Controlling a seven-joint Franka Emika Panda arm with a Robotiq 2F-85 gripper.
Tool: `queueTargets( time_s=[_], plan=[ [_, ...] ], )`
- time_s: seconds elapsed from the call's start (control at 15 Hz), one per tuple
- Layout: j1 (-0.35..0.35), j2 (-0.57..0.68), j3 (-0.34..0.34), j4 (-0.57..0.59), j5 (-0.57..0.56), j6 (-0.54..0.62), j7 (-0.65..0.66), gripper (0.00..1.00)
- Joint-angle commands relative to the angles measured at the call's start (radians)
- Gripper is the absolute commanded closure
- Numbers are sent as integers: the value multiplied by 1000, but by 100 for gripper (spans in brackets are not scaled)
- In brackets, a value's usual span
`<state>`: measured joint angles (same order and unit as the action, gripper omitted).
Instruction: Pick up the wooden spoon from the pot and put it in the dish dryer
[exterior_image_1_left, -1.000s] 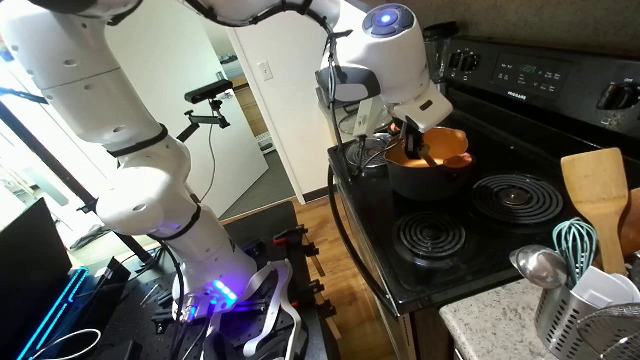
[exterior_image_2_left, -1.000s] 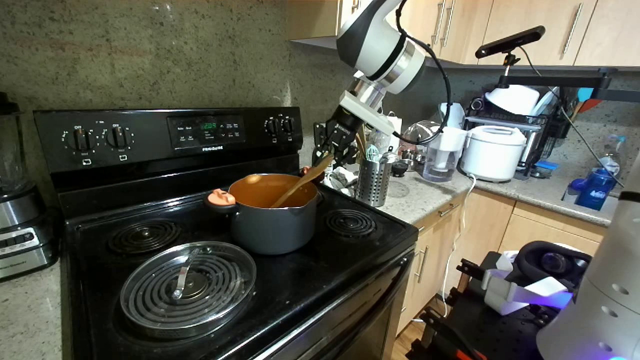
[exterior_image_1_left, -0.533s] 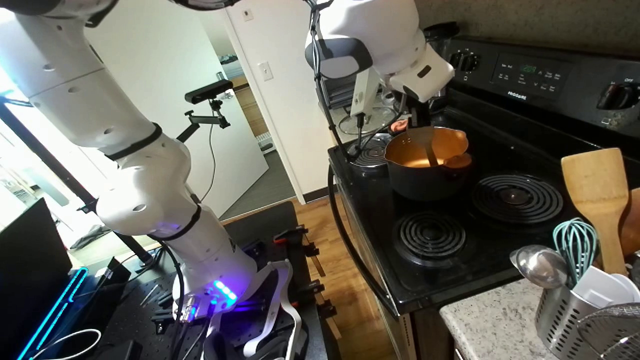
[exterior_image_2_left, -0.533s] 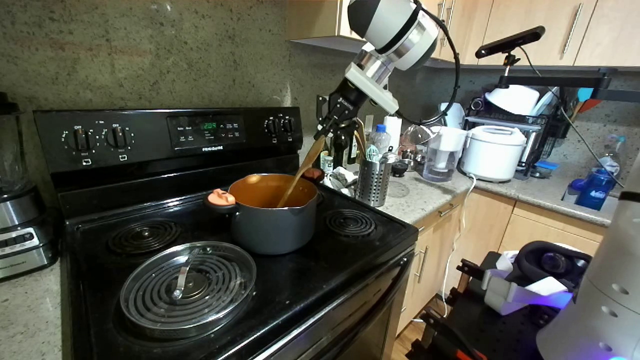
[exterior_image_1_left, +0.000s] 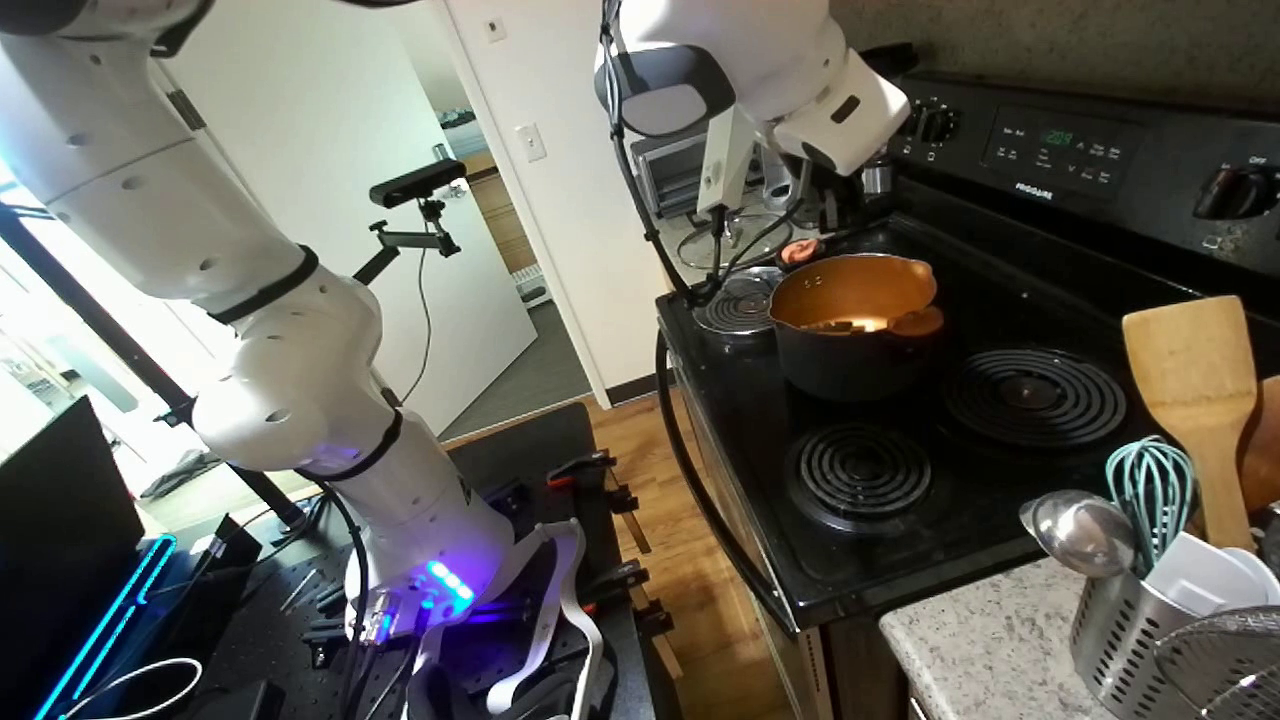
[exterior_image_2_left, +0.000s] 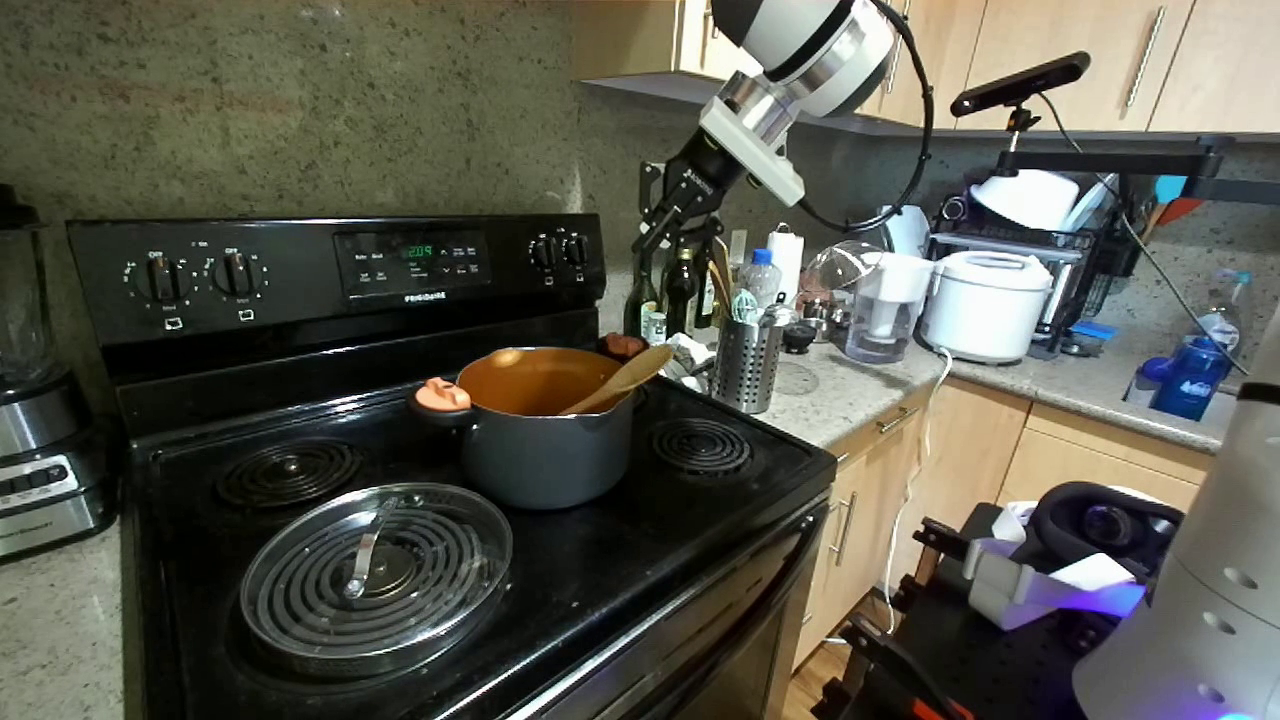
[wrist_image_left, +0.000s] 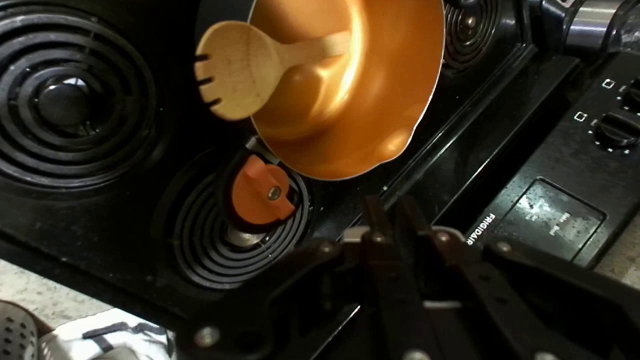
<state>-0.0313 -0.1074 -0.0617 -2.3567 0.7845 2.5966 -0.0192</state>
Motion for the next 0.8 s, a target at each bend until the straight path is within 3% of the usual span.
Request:
queueTargets(
  time_s=[0.0,0.53,0.6,0.73],
  plan=[
    [-1,-19,-7,-1,7,-12,-11,97],
    [-2,-25,-7,1,-9,-28,-4,96],
    [-2,-27,-7,1,-12,-30,-2,63],
    [-3,-28,-7,-1,-23,-35,5,66]
  ],
)
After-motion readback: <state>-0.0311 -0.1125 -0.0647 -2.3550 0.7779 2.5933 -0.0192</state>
